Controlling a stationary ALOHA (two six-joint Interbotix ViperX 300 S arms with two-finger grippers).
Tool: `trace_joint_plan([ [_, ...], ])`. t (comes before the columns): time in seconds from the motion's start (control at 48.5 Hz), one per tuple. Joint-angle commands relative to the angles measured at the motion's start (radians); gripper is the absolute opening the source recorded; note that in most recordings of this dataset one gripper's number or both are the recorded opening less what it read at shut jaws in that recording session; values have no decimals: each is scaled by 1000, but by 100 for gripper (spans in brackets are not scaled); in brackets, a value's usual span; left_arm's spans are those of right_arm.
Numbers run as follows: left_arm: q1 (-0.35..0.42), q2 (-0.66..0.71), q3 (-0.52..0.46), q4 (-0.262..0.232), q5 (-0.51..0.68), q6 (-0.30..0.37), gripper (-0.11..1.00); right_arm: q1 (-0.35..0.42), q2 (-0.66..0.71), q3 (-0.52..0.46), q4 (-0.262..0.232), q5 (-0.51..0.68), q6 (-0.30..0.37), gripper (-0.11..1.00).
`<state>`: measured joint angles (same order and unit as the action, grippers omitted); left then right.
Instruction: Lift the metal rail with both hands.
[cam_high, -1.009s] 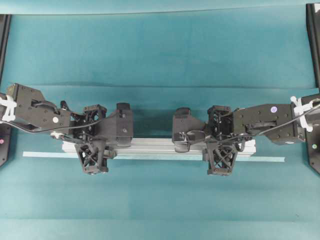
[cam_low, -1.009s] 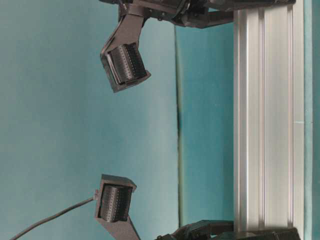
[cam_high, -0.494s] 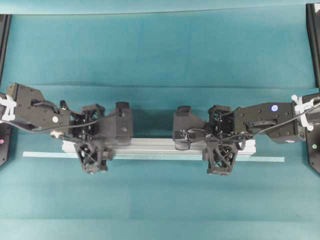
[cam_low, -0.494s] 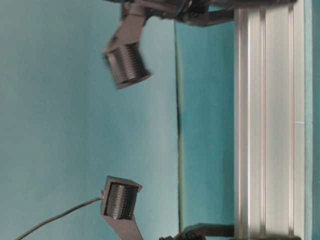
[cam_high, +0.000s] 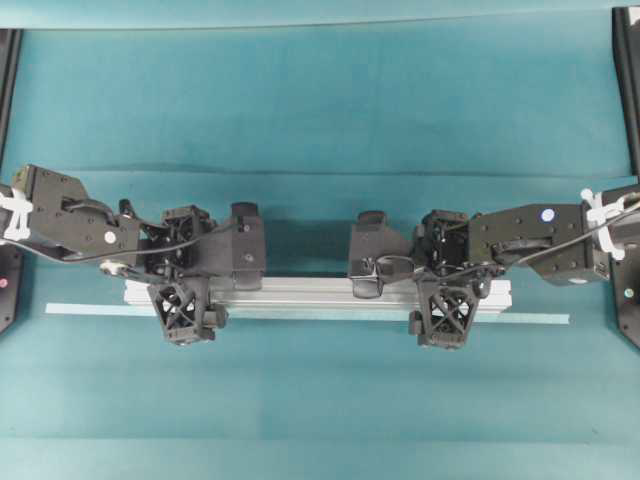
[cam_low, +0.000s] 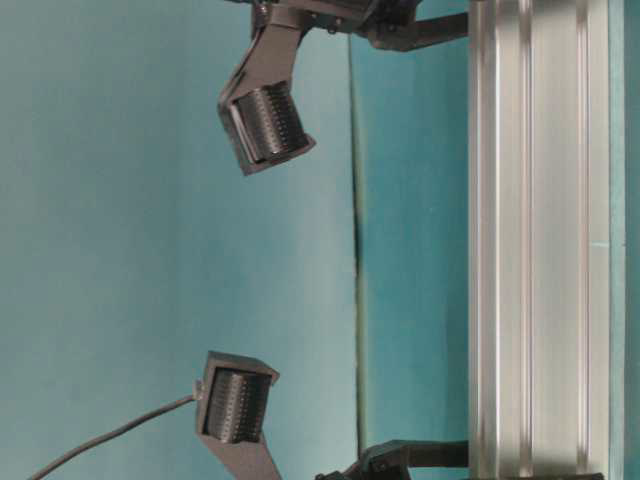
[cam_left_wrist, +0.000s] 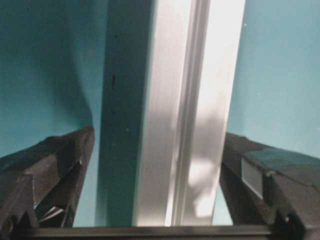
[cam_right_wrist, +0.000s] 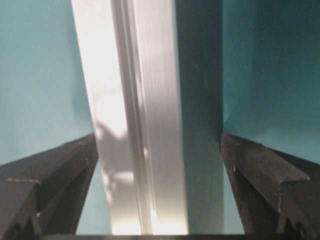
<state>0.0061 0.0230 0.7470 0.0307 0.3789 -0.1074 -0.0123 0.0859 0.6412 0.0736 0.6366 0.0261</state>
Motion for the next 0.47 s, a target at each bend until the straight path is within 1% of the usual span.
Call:
trace_joint_plan([
  [0.0,-2,-48,-5,2,-2,2,95,0,-28,-15,-2,-5,8,99],
  [0.185,0,-146,-2,2,2,3,95,-11,-120,-15,-2,-6,17,99],
  [0.309,3,-235,5,2,2,3,95,-15,-184,-15,-2,-9,15,99],
  [0.453,9,-336,21,2,-3,2,95,-28,-267,-14,-2,-40,14,99],
])
